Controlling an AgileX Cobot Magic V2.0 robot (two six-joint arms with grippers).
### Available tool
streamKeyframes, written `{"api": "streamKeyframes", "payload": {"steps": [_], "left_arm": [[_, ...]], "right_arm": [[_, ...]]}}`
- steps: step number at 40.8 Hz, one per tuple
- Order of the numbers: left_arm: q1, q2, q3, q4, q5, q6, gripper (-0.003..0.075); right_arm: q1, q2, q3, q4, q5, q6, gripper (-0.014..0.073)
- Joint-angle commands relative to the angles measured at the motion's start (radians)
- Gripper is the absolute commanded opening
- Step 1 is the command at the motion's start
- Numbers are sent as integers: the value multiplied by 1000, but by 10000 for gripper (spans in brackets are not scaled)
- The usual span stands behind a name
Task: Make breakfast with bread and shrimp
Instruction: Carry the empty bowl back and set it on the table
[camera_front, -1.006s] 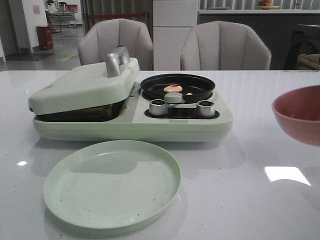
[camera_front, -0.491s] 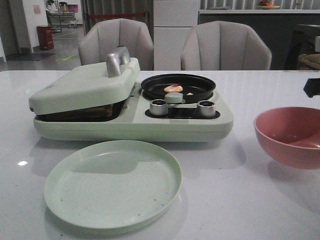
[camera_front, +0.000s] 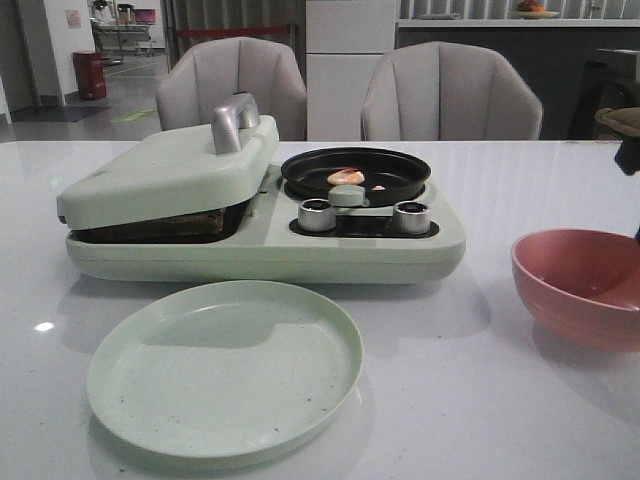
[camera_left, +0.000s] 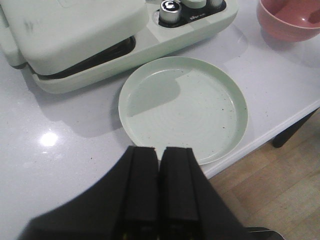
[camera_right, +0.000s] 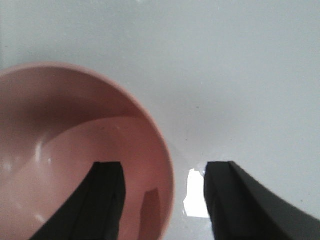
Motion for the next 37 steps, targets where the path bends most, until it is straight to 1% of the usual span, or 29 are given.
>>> {"api": "streamKeyframes", "payload": {"steps": [1, 9, 14, 25, 30, 37], "left_arm": [[-9, 0, -29, -22, -69, -5, 101], [-9, 0, -29, -22, -69, -5, 102], [-9, 0, -29, -22, -69, -5, 101], [-9, 0, -29, -22, -69, -5, 101], [-9, 0, -29, -22, -69, -5, 101], [-9, 0, -29, -22, -69, -5, 101]], "right_arm": [[52, -129, -26, -10, -5, -16, 472], [218, -279, -2, -19, 31, -20, 472], [284, -372, 61, -19, 31, -7, 472], [292, -556, 244, -49, 48, 0, 472], [292, -639, 276, -45, 52, 5, 472], [292, -757, 277, -50, 120, 5, 472]]}}
